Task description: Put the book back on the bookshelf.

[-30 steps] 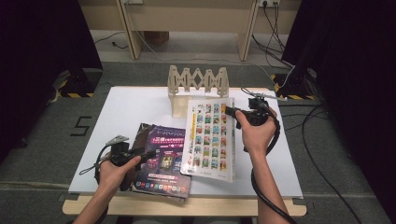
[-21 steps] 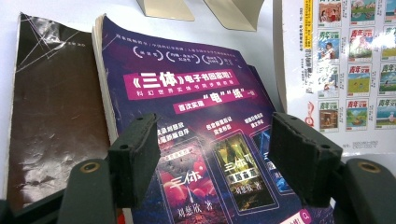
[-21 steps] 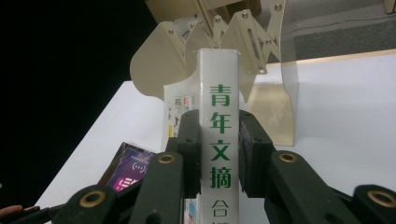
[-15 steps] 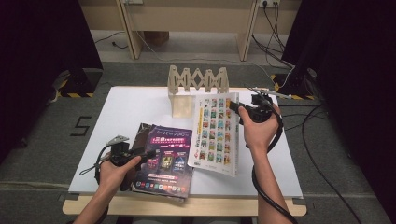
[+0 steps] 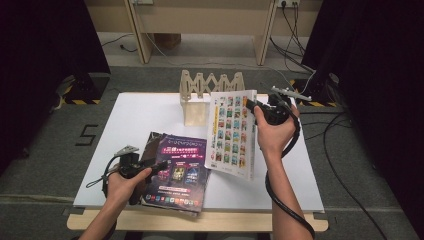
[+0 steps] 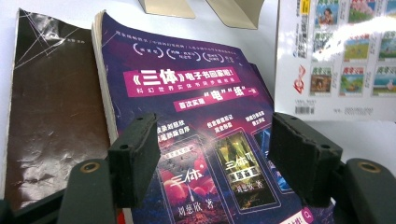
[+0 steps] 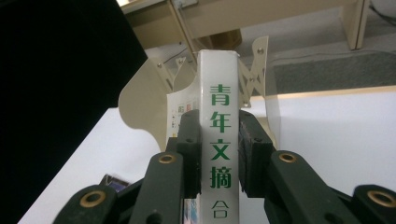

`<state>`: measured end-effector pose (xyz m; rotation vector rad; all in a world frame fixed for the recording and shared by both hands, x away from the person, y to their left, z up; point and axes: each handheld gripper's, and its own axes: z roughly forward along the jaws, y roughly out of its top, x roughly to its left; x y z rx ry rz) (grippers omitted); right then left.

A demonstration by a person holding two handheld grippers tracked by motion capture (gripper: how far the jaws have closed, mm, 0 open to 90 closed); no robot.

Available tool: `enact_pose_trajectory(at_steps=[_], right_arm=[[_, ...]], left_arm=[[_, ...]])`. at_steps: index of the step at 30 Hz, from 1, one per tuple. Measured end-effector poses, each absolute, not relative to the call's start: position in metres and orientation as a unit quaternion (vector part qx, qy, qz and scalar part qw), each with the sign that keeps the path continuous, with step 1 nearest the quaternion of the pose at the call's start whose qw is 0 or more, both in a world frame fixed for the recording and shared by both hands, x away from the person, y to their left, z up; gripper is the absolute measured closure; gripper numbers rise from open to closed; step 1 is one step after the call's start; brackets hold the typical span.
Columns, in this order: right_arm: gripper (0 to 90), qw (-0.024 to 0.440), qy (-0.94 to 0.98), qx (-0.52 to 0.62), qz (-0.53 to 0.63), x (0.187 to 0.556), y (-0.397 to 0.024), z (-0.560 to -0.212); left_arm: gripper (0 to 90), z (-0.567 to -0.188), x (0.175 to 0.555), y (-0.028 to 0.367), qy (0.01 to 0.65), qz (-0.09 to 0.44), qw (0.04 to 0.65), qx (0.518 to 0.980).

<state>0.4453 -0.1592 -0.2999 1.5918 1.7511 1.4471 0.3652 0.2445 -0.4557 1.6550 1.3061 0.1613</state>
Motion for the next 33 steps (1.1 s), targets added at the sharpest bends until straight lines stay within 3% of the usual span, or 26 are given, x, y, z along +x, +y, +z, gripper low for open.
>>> enact_pose_trajectory(at_steps=[16,25,33], right_arm=[[74.2,0.204,0.618,0.563,0.509,0.471,-0.151,-0.291],[74.2,0.244,0.605,0.575,0.495,0.477,-0.151,-0.289],[74.2,0.243,0.598,0.576,0.502,0.485,-0.152,-0.286]], left_arm=[[32.3,-0.457,0.365,0.246,0.541,0.065,0.491,0.68],[32.4,-0.459,0.366,0.246,0.541,0.064,0.489,0.681],[32.4,-0.461,0.366,0.246,0.541,0.062,0.49,0.681]])
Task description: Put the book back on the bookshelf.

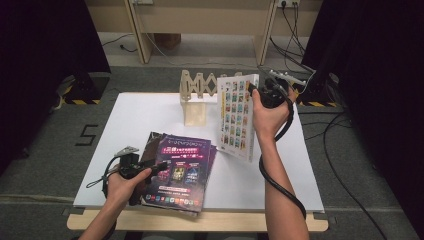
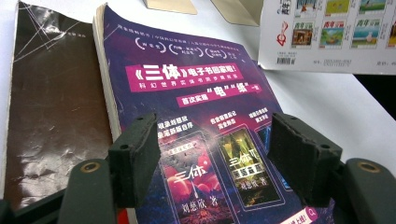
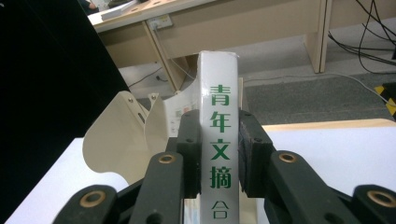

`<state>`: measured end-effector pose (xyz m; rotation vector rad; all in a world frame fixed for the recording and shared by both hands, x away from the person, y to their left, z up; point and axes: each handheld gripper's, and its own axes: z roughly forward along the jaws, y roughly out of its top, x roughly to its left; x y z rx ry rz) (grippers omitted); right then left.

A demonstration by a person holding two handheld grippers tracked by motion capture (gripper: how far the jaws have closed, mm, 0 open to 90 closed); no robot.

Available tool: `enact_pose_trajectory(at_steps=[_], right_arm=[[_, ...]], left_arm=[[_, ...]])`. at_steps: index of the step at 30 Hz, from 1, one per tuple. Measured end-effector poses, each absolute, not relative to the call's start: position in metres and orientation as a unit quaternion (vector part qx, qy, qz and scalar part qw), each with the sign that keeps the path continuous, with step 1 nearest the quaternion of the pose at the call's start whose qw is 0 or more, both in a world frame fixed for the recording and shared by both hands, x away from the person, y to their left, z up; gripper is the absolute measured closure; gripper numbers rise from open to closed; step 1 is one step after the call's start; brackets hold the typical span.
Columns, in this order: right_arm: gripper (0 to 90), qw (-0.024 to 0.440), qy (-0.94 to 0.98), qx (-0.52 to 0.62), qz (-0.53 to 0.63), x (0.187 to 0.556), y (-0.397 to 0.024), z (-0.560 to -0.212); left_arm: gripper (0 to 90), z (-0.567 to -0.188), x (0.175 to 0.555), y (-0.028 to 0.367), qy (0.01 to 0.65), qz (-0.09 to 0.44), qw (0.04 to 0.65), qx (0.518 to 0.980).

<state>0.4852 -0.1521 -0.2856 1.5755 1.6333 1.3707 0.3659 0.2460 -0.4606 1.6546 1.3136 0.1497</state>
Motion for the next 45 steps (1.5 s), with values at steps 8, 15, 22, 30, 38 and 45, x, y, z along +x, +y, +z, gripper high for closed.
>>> enact_pose_trajectory(at_steps=[8,15,22,30,38,45], right_arm=[[74.2,0.253,0.585,0.578,0.51,0.493,-0.149,-0.277],[74.2,0.257,0.58,0.579,0.512,0.503,-0.145,-0.276],[74.2,0.262,0.576,0.582,0.51,0.514,-0.143,-0.275],[74.2,0.272,0.573,0.58,0.511,0.525,-0.142,-0.275],[74.1,0.277,0.572,0.577,0.513,0.531,-0.135,-0.274],[74.1,0.28,0.568,0.575,0.517,0.536,-0.135,-0.269]], left_arm=[[32.4,-0.461,0.366,0.246,0.542,0.062,0.488,0.681],[32.4,-0.461,0.366,0.245,0.541,0.059,0.489,0.681],[32.4,-0.461,0.366,0.245,0.541,0.058,0.49,0.681],[32.5,-0.463,0.366,0.244,0.54,0.058,0.488,0.683],[32.5,-0.465,0.366,0.245,0.543,0.056,0.488,0.681],[32.5,-0.465,0.366,0.247,0.544,0.055,0.488,0.68]])
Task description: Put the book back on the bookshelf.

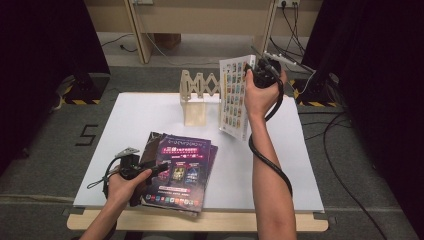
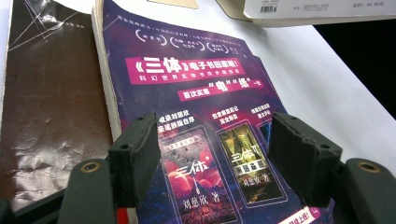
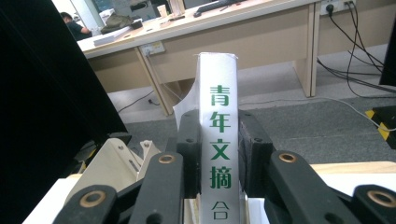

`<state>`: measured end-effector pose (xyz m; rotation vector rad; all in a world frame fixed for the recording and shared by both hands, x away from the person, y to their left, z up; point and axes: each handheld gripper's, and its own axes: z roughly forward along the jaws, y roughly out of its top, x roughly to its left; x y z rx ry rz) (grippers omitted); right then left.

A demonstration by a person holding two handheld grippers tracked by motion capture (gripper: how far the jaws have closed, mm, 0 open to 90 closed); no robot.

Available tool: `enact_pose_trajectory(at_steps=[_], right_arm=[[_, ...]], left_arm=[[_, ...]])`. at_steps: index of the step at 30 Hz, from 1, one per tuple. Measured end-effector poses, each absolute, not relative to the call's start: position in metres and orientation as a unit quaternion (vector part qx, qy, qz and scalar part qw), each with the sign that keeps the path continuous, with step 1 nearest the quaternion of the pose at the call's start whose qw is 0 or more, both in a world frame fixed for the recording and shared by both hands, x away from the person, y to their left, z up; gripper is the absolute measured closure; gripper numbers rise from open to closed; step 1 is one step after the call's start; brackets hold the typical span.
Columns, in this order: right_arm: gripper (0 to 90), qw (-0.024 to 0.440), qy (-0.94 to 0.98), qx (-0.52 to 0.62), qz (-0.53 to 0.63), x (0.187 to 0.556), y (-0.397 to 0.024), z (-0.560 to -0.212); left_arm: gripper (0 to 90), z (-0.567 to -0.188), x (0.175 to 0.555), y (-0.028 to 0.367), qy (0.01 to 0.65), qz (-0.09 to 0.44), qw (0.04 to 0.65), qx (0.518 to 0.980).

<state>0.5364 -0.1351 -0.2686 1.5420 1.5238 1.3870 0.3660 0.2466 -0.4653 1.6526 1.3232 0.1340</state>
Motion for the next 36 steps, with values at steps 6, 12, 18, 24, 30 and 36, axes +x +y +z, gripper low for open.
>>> enact_pose_trajectory(at_steps=[6,12,18,24,30,36], right_arm=[[74.1,0.281,0.563,0.574,0.524,0.54,-0.133,-0.265],[74.1,0.281,0.563,0.572,0.527,0.542,-0.127,-0.262],[74.1,0.277,0.561,0.568,0.534,0.531,-0.119,-0.261],[74.2,0.268,0.566,0.563,0.539,0.521,-0.116,-0.261],[74.2,0.261,0.564,0.554,0.554,0.511,-0.111,-0.252],[74.2,0.261,0.562,0.547,0.562,0.509,-0.11,-0.245]], left_arm=[[32.5,-0.467,0.366,0.247,0.546,0.052,0.49,0.678],[32.5,-0.466,0.366,0.249,0.546,0.054,0.49,0.677],[32.5,-0.465,0.366,0.249,0.547,0.054,0.491,0.676],[32.6,-0.464,0.366,0.249,0.545,0.057,0.492,0.676],[32.6,-0.464,0.366,0.247,0.543,0.055,0.492,0.678],[32.6,-0.463,0.366,0.248,0.544,0.058,0.493,0.677]])
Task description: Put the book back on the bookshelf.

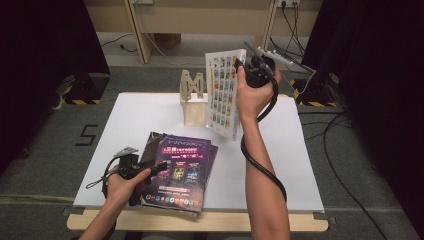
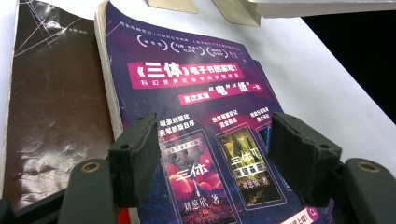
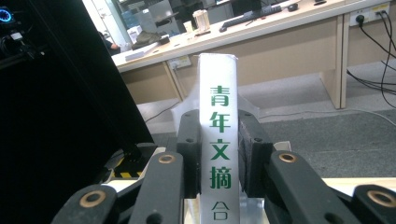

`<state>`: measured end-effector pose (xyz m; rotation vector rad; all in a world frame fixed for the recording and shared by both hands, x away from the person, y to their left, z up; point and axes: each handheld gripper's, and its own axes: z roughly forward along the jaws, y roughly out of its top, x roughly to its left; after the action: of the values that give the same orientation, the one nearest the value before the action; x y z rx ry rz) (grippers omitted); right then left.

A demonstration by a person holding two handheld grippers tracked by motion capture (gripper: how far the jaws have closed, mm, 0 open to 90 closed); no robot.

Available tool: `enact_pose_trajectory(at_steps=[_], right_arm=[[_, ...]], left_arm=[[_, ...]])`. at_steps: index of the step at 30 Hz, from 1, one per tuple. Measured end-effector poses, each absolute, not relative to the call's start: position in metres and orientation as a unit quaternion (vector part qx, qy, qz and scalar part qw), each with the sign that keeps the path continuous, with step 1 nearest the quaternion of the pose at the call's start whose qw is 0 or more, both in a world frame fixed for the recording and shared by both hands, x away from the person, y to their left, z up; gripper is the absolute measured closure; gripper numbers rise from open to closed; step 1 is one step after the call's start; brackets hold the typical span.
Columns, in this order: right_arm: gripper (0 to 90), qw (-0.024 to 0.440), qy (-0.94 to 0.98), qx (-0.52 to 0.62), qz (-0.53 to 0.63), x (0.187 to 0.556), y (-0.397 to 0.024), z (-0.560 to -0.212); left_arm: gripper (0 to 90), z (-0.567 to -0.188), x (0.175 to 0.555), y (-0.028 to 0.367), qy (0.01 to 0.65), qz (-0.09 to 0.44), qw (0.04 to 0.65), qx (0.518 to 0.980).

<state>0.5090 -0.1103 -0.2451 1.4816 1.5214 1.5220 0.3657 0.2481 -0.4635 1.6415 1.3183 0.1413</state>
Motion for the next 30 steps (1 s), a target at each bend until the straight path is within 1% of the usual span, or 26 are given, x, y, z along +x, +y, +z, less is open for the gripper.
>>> enact_pose_trajectory(at_steps=[7,12,17,20,30], right_arm=[[74.2,0.257,0.56,0.55,0.564,0.526,-0.122,-0.253],[74.1,0.268,0.548,0.566,0.555,0.536,-0.135,-0.262],[74.0,0.283,0.551,0.569,0.542,0.536,-0.142,-0.266],[74.1,0.275,0.545,0.57,0.549,0.534,-0.145,-0.267],[74.1,0.284,0.547,0.562,0.552,0.526,-0.145,-0.261]], left_arm=[[32.6,-0.465,0.366,0.248,0.545,0.057,0.491,0.677],[32.6,-0.466,0.366,0.248,0.546,0.058,0.489,0.678],[32.6,-0.466,0.366,0.247,0.545,0.058,0.488,0.679],[32.7,-0.466,0.366,0.247,0.544,0.058,0.488,0.68],[32.7,-0.466,0.366,0.247,0.544,0.058,0.488,0.681]])
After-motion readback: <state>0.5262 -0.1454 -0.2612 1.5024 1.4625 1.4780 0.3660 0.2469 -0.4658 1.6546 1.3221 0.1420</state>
